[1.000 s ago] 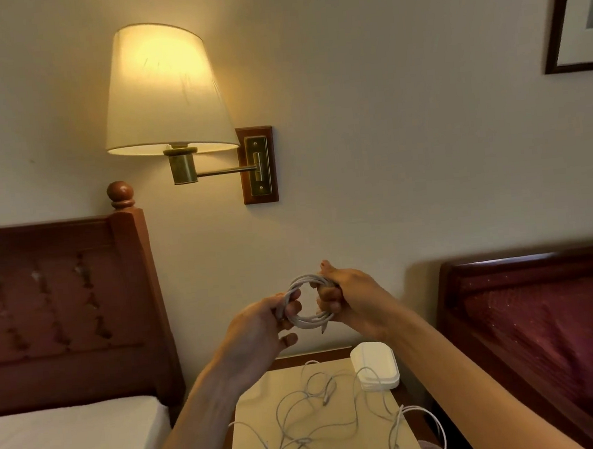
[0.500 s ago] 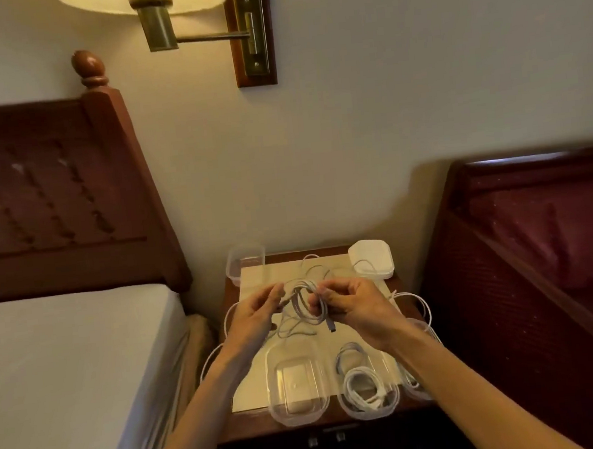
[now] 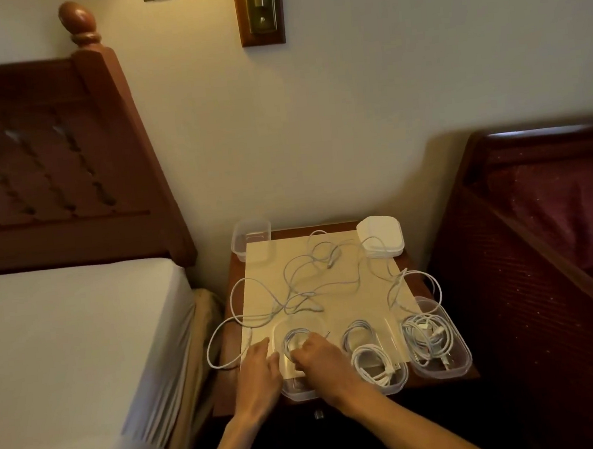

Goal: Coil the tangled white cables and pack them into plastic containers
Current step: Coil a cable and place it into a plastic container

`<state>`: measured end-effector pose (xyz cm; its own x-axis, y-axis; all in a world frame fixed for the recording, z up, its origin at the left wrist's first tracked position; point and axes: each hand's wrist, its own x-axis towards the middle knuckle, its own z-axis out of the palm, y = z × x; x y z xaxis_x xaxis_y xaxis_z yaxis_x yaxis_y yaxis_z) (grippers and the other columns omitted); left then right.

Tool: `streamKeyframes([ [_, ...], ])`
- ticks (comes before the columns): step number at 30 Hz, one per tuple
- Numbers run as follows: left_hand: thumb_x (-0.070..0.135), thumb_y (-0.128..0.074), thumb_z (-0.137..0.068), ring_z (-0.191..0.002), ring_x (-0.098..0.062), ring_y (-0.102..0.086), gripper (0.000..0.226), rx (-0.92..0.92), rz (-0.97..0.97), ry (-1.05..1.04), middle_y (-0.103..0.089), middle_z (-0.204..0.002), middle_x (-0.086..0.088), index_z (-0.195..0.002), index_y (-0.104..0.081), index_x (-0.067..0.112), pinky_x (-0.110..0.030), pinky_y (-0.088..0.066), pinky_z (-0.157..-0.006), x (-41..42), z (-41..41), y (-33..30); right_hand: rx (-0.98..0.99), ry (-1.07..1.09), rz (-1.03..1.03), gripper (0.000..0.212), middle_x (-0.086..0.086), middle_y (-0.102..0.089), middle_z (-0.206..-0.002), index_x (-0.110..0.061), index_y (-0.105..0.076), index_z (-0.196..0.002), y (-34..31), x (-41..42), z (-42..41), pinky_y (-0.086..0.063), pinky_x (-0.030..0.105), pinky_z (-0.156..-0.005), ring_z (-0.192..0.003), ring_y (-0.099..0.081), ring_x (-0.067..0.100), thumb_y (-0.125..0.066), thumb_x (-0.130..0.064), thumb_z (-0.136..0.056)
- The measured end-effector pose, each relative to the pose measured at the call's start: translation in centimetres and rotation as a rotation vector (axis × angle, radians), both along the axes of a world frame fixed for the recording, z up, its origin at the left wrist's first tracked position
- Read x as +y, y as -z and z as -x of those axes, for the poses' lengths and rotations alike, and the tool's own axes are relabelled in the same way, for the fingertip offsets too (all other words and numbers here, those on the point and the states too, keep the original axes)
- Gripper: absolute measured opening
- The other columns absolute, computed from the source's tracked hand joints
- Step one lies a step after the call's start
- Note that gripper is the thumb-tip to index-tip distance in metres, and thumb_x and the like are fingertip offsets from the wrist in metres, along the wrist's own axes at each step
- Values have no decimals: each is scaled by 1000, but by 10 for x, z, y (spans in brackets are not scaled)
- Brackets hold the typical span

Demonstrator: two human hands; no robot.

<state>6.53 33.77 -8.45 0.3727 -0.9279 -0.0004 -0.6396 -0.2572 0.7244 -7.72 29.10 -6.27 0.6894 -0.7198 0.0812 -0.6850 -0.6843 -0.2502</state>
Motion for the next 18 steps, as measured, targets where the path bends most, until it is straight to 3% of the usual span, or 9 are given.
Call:
streamKeyframes([
  [3,16,-47,-96,-104,-16,-59,26,-2,24,68,-64,-113,2,-119,-59,23,-27,-42,-85,-2,-1,11,61,9,-24,24,18,-59,-111,-4,-62,-111,-2,-2,-3,-45,37,-80,-105,-56,31,-53,-12,-90],
  [6,13,-45,-98,-93,-11,-58,24,-1,70,79,-65,-105,3,-115,-60,21,-22,-38,-76,-3,0,14,55,-6,-29,21,18,-61,-107,0,-64,-104,1,-1,-8,-45,39,-79,-107,-53,31,-52,-9,-89],
  [10,15,-45,-99,-92,-8,-58,25,10,84,89,-66,-106,5,-117,-61,21,-22,-40,-78,-5,0,14,41,25,-9,15,13,-48,-118,-2,-64,-97,10,-6,-13,-39,36,-64,-112,-43,31,-59,-7,-83],
  [18,15,-46,-99,-96,-9,-59,26,28,92,97,-66,-109,4,-119,-62,16,-20,-40,-81,-7,1,17,111,46,-82,19,12,-41,-124,-3,-60,-103,9,-14,-13,-36,36,-64,-115,-40,31,-58,-4,-85],
])
